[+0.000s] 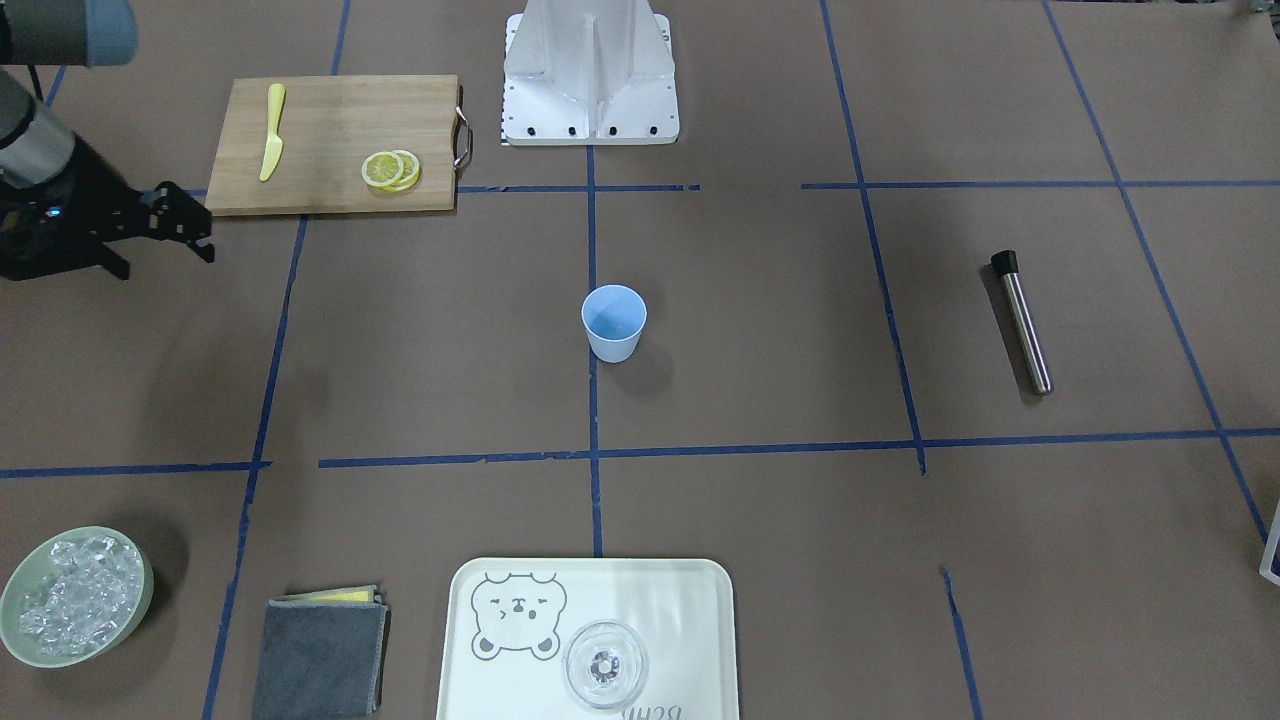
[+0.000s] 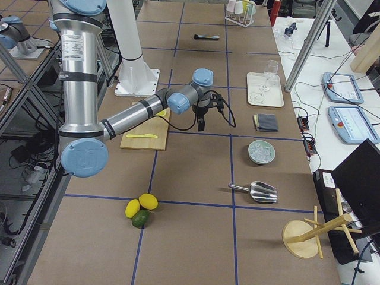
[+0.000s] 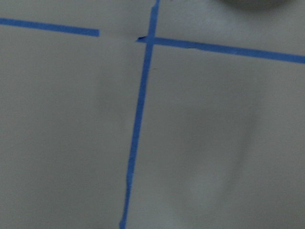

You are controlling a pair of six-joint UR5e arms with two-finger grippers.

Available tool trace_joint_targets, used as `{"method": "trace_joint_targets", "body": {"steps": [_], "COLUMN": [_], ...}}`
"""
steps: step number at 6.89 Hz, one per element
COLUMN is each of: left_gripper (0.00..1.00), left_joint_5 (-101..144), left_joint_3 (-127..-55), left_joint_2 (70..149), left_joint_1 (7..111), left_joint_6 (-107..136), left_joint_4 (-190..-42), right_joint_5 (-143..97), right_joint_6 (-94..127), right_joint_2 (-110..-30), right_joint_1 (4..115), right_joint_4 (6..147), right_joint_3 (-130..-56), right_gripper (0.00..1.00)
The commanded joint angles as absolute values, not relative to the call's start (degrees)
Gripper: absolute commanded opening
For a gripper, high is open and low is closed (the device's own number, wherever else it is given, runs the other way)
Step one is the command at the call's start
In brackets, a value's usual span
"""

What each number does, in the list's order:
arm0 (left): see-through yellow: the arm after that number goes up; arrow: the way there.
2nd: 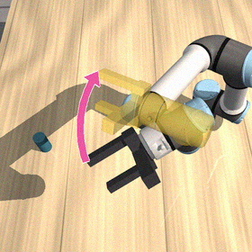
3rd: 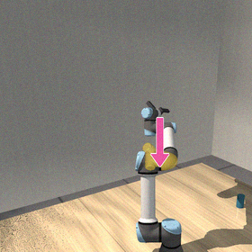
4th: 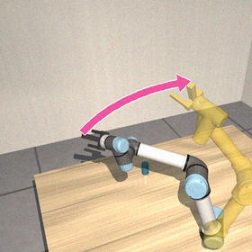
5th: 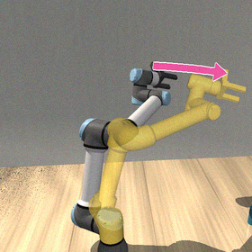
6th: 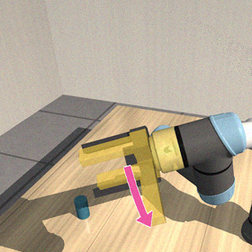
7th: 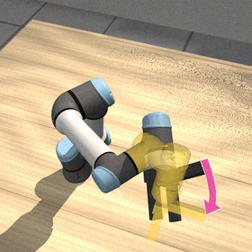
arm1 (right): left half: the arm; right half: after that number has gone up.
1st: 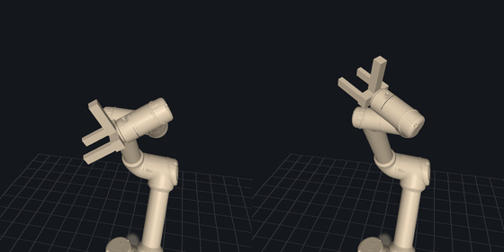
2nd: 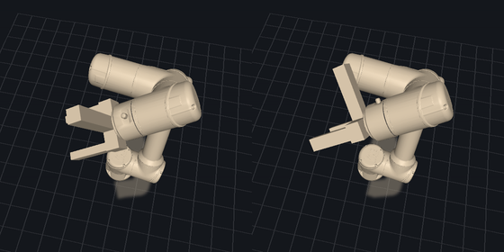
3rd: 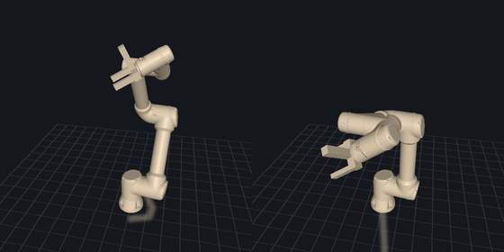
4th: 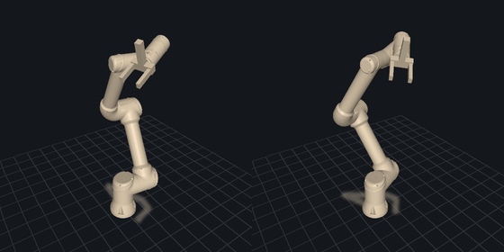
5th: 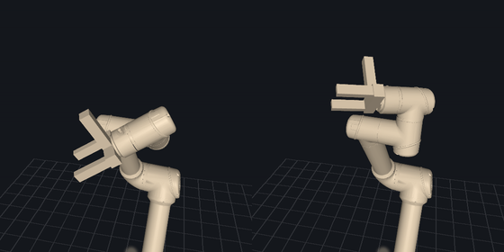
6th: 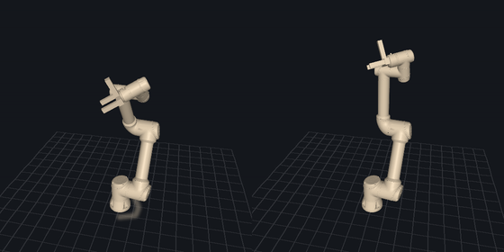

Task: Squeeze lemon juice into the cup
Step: 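Lower the right gripper over the lemon slices on the board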

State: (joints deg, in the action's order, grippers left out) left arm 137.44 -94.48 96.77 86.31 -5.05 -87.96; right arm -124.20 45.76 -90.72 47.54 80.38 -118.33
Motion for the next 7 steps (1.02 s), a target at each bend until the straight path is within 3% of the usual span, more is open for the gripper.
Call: {"method": "trace_joint_targets", "body": {"steps": [1, 4, 7], "left_gripper": [1.0, 1.0, 1.0], "left_joint_5": [139.12, 139.13, 139.22], "left_joint_3": [-94.48, -94.57, -94.57], "left_joint_2": [96.77, 95.98, 95.8], "left_joint_1": [86.31, 86.31, 86.4], "left_joint_6": [-5.01, -5.01, -5.01], "left_joint_4": [-87.98, -88.07, -88.07], "right_joint_5": [-114.21, -103.12, -97.48], "right_joint_6": [59.37, 59.59, 62.2], "right_joint_2": [-90.44, -90.44, -90.53], "right_joint_1": [31.36, 16.3, 10.21], "right_joint_4": [79.72, 79.8, 79.98], "right_joint_3": [-122.94, -123.57, -123.49], "right_gripper": [1.0, 1.0, 1.0]}}
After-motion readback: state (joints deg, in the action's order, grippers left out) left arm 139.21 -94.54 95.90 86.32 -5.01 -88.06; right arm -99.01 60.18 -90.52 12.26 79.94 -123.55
